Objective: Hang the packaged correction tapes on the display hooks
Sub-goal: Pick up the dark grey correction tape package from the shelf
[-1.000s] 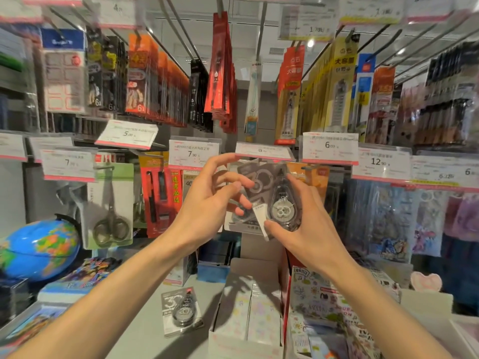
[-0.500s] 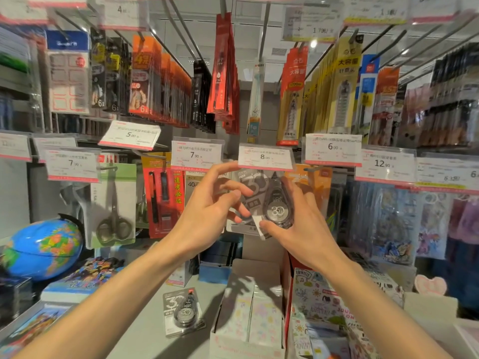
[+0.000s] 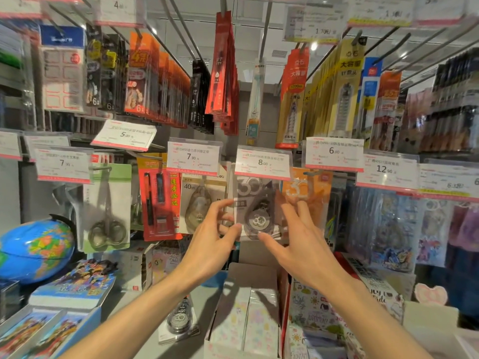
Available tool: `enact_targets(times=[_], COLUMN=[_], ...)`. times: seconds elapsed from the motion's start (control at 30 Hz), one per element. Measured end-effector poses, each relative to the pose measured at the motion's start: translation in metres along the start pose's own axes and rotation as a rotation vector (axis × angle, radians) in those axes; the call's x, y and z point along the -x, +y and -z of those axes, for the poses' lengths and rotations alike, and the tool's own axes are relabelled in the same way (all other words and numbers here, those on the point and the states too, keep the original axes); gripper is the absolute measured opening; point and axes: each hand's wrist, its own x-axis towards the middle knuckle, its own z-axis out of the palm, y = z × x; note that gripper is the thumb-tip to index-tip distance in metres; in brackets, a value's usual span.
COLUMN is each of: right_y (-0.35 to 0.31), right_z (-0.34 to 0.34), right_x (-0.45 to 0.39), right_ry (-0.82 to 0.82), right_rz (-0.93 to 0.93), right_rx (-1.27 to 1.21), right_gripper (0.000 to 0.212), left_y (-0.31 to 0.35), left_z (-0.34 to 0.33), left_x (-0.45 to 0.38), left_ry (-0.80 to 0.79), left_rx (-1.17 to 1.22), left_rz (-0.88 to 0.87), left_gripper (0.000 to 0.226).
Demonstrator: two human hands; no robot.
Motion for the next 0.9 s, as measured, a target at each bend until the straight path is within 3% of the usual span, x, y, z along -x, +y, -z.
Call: enact_targets(times=[0.17, 0.4, 0.9], right_y=[0.007, 0.007, 0.014], right_z=[-0.004, -0.012, -0.028], right_x=[0.004, 0.002, 0.018], right_ry=[-0.064, -0.103, -0.113], right_rz=[0.053, 0.033, 0.020], right_rx=[0.066, 0.103, -0.067], right_gripper=[0.059, 0.059, 0.078], left_y=[-0.011, -0.018, -0.029], left_z=[-0.001, -0.002, 0.006], left_x=[-0.004, -0.013, 0.014], left_ry=[0.028, 0.030, -0.064], left_rx=[-0.095, -0.275, -0.315], left_rz=[-0.083, -0.155, -0.146], left_gripper=[0.066, 0.073, 0.064])
